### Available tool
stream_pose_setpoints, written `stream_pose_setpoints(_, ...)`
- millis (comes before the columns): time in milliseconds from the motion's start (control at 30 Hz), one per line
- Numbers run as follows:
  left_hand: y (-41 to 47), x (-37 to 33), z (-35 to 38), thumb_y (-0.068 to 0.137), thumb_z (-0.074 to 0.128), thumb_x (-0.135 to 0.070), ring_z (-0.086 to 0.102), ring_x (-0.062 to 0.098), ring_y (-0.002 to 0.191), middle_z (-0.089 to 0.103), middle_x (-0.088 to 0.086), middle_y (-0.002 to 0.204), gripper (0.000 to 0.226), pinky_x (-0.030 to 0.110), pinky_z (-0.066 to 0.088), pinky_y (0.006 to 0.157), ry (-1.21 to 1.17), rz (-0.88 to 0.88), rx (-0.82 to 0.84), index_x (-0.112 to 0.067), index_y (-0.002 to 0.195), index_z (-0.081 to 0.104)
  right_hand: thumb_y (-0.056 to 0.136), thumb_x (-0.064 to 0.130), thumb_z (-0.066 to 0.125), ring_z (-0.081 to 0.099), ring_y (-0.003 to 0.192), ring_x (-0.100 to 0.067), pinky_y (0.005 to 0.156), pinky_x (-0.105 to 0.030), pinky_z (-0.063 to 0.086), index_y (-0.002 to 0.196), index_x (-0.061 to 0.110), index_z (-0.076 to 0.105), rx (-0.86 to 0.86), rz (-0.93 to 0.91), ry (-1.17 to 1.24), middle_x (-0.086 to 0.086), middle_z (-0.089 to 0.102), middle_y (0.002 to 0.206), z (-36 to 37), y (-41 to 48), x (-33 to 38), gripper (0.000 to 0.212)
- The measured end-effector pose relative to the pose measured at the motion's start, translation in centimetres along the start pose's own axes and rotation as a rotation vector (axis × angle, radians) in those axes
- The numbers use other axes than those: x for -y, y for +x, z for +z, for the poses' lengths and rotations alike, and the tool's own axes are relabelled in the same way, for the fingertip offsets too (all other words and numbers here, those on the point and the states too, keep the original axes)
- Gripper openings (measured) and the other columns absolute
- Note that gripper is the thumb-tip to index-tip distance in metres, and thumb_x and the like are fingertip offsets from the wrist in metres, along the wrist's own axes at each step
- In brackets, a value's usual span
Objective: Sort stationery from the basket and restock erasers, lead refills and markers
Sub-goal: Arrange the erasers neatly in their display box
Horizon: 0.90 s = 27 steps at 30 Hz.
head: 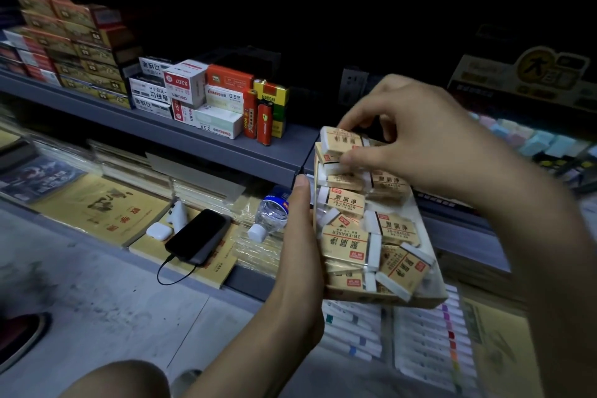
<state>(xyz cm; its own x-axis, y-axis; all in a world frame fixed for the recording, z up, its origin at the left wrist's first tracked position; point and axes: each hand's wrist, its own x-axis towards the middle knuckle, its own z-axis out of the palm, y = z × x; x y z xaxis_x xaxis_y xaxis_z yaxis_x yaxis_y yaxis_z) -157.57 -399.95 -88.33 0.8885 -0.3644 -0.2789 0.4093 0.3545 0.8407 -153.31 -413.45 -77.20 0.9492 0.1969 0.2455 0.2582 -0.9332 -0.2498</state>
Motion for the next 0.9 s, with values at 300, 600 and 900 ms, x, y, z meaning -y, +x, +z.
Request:
stream_pose_setpoints(300, -0.3, -0.3, 0.1, 0.096, 0.029, -0.071, 0.077, 0.025, 0.096, 0.079, 0.005, 0.105, 0.067, 0.040, 0.061, 0.082, -0.019, 0.002, 0.003, -0.027, 0.121, 0.073, 0.086, 0.046, 0.076, 0.049, 0.109, -0.010, 0.088, -0.028, 0.042, 0.131, 0.029, 0.065, 0.025, 0.073, -0.058, 0.008, 0.048, 0.116, 2.4, 1.0, -0.5, 0.049)
stream_pose_setpoints(600, -0.1, -0.2, -0.3, 0.096, 0.025, -0.072, 0.078, 0.023, 0.093, 0.080, 0.004, 0.102, 0.067, 0.033, 0.062, 0.067, -0.025, -0.002, 0.033, -0.030, 0.118, 0.073, 0.077, 0.047, 0.084, 0.063, 0.071, -0.007, 0.066, -0.034, 0.055, 0.069, 0.029, 0.072, 0.175, 0.142, -0.110, 0.014, 0.066, 0.071, 0.7, -2.3, 0.6, 0.023)
stream_pose_setpoints(900, -0.2, -0.1, -0.1, 0.099, 0.028, -0.065, 0.078, 0.020, 0.076, 0.080, 0.010, 0.087, 0.069, 0.026, 0.059, 0.055, -0.088, 0.046, 0.040, -0.020, 0.093, 0.080, 0.086, 0.040, 0.078, 0.051, 0.064, 0.003, 0.060, -0.026, 0.042, 0.099, 0.043, 0.072, 0.312, 0.029, -0.021, 0.022, 0.056, 0.069, 2.2, -2.9, 0.9, 0.015)
